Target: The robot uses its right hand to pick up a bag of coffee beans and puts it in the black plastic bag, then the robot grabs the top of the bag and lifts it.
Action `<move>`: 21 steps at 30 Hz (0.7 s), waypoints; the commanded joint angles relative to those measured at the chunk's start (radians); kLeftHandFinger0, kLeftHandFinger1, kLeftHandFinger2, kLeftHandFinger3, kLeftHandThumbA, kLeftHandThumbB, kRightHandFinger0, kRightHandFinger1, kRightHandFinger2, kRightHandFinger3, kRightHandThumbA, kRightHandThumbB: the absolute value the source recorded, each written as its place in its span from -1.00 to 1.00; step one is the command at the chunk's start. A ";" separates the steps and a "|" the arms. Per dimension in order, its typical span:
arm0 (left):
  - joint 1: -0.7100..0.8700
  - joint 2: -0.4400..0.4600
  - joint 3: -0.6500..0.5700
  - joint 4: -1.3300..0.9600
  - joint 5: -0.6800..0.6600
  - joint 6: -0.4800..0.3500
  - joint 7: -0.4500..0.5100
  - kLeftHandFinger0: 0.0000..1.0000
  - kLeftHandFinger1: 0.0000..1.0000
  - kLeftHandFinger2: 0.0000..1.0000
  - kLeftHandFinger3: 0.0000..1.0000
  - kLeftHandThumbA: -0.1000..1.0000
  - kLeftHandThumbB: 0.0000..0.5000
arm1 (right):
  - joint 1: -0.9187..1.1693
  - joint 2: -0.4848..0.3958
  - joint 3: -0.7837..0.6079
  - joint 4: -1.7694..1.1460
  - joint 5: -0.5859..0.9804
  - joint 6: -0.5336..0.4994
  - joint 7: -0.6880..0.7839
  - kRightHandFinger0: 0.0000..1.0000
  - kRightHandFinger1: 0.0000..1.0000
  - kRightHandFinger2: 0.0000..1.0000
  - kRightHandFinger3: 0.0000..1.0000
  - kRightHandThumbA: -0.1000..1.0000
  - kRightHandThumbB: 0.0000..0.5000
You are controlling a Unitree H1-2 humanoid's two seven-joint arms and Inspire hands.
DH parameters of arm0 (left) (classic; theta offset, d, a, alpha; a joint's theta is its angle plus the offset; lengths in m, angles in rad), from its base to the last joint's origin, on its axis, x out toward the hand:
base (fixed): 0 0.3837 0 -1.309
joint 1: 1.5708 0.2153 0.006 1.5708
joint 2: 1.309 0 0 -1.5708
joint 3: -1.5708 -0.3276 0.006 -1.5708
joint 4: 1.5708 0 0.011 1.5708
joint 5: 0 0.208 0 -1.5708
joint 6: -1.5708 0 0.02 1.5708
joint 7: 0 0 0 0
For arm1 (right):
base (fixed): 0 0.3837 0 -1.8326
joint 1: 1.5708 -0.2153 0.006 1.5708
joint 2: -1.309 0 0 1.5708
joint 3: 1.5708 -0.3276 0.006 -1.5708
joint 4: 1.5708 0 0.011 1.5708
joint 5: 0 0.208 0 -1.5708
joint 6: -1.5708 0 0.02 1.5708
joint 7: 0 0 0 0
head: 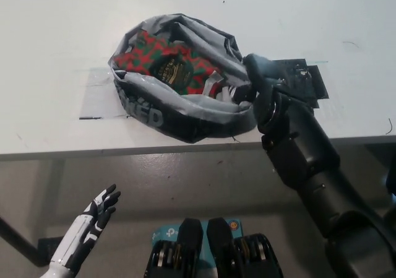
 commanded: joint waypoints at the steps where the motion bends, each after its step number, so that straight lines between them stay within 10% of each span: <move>1: -0.015 0.026 -0.001 -0.030 0.004 0.005 -0.013 1.00 1.00 1.00 1.00 0.91 0.41 | -0.082 0.000 -0.064 -0.087 0.075 0.004 -0.058 -1.00 -0.86 -0.55 -0.41 -0.13 -0.38; 4: -0.020 0.032 -0.006 -0.038 0.025 0.018 -0.011 1.00 1.00 1.00 1.00 0.84 0.32 | -0.101 0.009 -0.131 -0.128 0.074 0.004 0.006 -0.81 -0.72 -0.46 -0.14 -0.06 -0.35; 7: -0.024 0.036 -0.008 -0.041 0.035 0.028 -0.009 1.00 1.00 1.00 1.00 0.75 0.36 | -0.103 0.009 -0.165 -0.183 0.125 0.004 0.056 -1.00 -0.97 -0.67 -0.44 -0.23 -0.43; 14: -0.032 0.040 -0.012 -0.045 0.041 0.034 -0.010 1.00 1.00 1.00 1.00 0.58 0.41 | -0.118 0.029 -0.261 -0.227 0.155 0.004 0.157 -0.73 -0.19 0.20 -0.32 -0.33 -0.36; 17: -0.038 0.041 -0.014 -0.039 0.040 0.030 -0.012 1.00 1.00 1.00 1.00 0.58 0.42 | -0.124 0.033 -0.291 -0.227 0.168 0.004 0.180 -0.85 -0.24 0.18 -0.44 -0.35 -0.37; 18: -0.041 0.041 -0.014 -0.036 0.036 0.028 -0.015 1.00 1.00 1.00 1.00 0.58 0.42 | -0.129 0.037 -0.306 -0.222 0.166 0.004 0.187 -0.87 -0.22 0.26 -0.04 -0.35 -0.34; 21: -0.046 0.041 -0.014 -0.033 0.034 0.031 -0.015 1.00 1.00 1.00 1.00 0.58 0.43 | -0.137 0.038 -0.310 -0.216 0.168 0.004 0.191 -0.96 -0.23 0.32 -0.26 -0.32 -0.36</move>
